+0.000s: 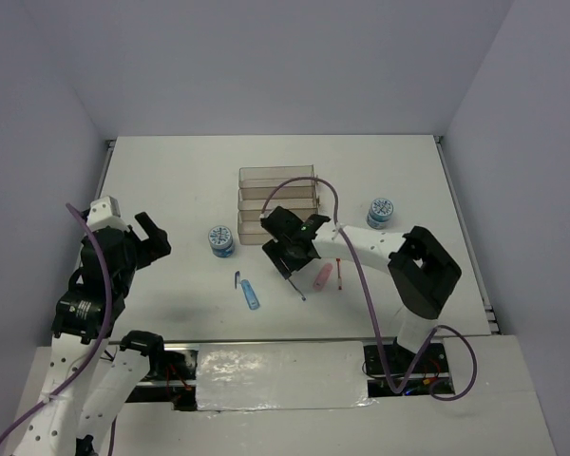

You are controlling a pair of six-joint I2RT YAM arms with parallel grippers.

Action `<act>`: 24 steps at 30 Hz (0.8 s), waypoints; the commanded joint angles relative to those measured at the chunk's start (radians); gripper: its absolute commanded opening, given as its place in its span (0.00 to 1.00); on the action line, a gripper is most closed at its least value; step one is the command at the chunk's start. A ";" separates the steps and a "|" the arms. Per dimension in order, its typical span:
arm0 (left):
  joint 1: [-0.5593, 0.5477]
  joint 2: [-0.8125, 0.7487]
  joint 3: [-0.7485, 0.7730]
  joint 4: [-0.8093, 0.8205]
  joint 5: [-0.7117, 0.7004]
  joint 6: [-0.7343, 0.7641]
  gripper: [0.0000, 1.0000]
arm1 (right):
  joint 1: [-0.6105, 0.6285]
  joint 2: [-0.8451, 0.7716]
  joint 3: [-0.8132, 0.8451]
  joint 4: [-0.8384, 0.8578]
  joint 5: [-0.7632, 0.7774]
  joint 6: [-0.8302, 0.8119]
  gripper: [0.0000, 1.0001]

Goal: Sort the stationery into containers
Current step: Pick up the pen from the center of the board.

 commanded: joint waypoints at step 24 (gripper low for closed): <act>0.007 -0.025 -0.011 0.070 0.074 0.054 0.99 | 0.083 0.143 -0.113 0.140 -0.115 0.067 0.31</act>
